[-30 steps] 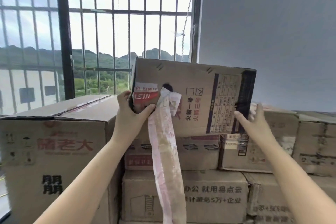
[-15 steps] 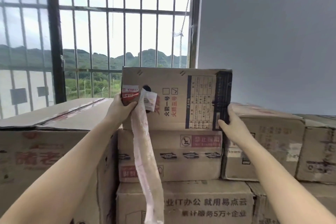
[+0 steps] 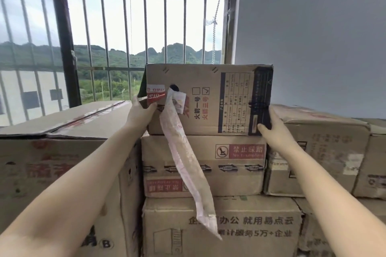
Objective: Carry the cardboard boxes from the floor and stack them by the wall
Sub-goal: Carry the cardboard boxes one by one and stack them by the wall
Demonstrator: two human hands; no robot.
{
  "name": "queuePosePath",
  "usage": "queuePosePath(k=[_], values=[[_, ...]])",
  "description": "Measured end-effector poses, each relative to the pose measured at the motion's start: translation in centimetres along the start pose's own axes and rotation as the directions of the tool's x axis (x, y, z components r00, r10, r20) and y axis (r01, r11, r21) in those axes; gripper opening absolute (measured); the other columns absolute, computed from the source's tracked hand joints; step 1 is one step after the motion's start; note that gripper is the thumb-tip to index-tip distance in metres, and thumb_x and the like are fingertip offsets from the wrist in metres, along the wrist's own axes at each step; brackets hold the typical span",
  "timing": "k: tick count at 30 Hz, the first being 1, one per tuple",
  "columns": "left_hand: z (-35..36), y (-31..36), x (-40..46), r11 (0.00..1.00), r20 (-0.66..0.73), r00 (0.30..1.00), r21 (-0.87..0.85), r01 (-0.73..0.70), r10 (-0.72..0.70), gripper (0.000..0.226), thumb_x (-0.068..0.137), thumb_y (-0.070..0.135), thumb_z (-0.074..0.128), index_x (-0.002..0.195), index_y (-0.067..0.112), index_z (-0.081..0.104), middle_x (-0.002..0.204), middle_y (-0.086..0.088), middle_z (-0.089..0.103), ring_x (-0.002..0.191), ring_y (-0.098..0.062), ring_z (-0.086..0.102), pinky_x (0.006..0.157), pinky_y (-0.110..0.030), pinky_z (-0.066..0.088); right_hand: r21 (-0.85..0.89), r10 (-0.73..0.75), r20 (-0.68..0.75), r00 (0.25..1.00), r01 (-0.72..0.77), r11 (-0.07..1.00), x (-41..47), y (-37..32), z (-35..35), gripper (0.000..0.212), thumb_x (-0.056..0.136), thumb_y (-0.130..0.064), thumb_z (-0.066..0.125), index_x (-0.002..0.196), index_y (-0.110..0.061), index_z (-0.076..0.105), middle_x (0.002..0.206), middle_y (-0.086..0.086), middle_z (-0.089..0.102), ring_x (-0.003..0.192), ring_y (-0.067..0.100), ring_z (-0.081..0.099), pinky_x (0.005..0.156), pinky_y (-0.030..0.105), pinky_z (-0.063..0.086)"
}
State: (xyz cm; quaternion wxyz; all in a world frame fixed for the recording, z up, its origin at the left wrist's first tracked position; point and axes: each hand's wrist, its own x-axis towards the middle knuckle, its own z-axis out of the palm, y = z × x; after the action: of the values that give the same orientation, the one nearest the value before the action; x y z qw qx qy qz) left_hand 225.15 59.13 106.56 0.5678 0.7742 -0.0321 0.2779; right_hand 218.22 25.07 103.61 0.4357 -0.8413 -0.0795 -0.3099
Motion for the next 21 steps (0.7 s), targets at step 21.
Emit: queuePosePath(k=[21], values=[[-9.0,-16.7,-31.5,0.984,0.694,0.72,-0.145,0.102,0.028,0.037,0.089,0.042,0.05,0.124,0.054,0.046,0.119,0.016,0.063,0.114,-0.008,0.059,0.094,-0.033,0.045,0.293,0.653,-0.037,0.757,-0.616,0.731,-44.3,1.0,5.0,0.043,0.081,-0.049,0.05,0.124,-0.045,0.049,0.114,-0.022,0.065,0.106,-0.001,0.062,0.087,0.025,0.05]])
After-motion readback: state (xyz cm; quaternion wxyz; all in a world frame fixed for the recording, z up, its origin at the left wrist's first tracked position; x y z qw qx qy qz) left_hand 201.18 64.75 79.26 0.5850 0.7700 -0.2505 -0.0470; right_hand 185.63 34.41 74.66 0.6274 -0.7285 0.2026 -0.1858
